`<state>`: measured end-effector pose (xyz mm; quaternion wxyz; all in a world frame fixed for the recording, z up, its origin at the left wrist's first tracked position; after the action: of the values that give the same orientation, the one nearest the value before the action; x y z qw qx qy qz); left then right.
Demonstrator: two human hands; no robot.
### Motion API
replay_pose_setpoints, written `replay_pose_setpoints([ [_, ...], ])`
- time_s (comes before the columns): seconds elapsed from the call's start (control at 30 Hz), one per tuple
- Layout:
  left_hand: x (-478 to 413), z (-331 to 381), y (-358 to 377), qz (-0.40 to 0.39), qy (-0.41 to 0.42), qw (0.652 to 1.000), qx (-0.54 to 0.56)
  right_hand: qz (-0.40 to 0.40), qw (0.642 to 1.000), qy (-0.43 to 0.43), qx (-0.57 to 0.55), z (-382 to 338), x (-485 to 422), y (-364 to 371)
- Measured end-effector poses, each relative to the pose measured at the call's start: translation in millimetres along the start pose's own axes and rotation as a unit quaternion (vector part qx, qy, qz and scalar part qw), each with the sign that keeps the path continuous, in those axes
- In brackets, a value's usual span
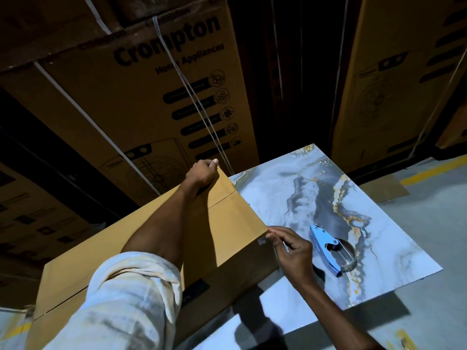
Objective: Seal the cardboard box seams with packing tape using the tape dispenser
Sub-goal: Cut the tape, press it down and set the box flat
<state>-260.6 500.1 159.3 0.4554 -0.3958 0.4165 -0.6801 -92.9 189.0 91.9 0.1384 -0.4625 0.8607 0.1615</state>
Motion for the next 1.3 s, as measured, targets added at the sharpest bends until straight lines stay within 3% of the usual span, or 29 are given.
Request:
replay_pose_setpoints([
  [0.13, 0.6, 1.8, 2.6, 0.003, -0.018, 0.997, -0.069, -0.051, 0.993, -0.06, 0.093, -4.5, 11.2, 1.3],
  [0.4, 2.4, 9.1, 4.5, 0.017, -0.023, 0.993, -0.116, -0.071, 0.996, 0.028, 0.052, 0.5, -3.8, 11.1],
  [0.53, 4.3, 9.5, 2.3, 0.032, -0.03, 0.989, -0.145, -0.135, 0.988, 0.024, 0.067, 5.4, -8.3, 16.2],
  [0.67, 22.5, 10.2, -1.5, 0.111, -0.036, 0.984, -0.133, -0.195, 0.971, 0.074, 0.118, 20.6, 0.5, 8.9],
  [0.77, 45.6, 18.6, -9.9, 0.176, -0.021, 0.974, -0.139, -0.181, 0.972, 0.082, 0.128, 18.9, 5.0, -0.1],
  [0.83, 59.8, 18.8, -7.1, 0.179, -0.006, 0.972, -0.153, -0.157, 0.976, 0.062, 0.14, 5.8, -1.2, 0.3],
  [0.9, 79.2, 17.7, -0.6, 0.167, 0.006, 0.975, -0.149, -0.151, 0.972, -0.012, 0.179, -18.4, -10.7, 10.3],
  [1.03, 145.1, 6.7, 7.0, 0.176, 0.015, 0.976, -0.125, -0.194, 0.935, -0.137, 0.264, -49.6, -12.1, 47.4],
  [1.17, 236.0, -36.2, 1.7, 0.191, -0.024, 0.972, -0.132, -0.216, 0.926, -0.137, 0.278, -41.2, -1.6, 52.7],
  [1.3, 336.7, -115.9, -12.3, 0.247, -0.131, 0.948, -0.151, -0.21, 0.929, -0.129, 0.276, -40.4, 4.5, 44.6],
])
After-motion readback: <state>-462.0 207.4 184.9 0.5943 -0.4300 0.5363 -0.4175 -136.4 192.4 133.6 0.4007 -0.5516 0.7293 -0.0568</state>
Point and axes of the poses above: each hand's wrist, its own x-axis away from the middle knuckle, its own y-axis out of the palm, z = x × y, the point moved 9 cm from there along -x, towards the middle knuckle, and after that the axes turned 9 degrees about -x, right-handed, at the moved point
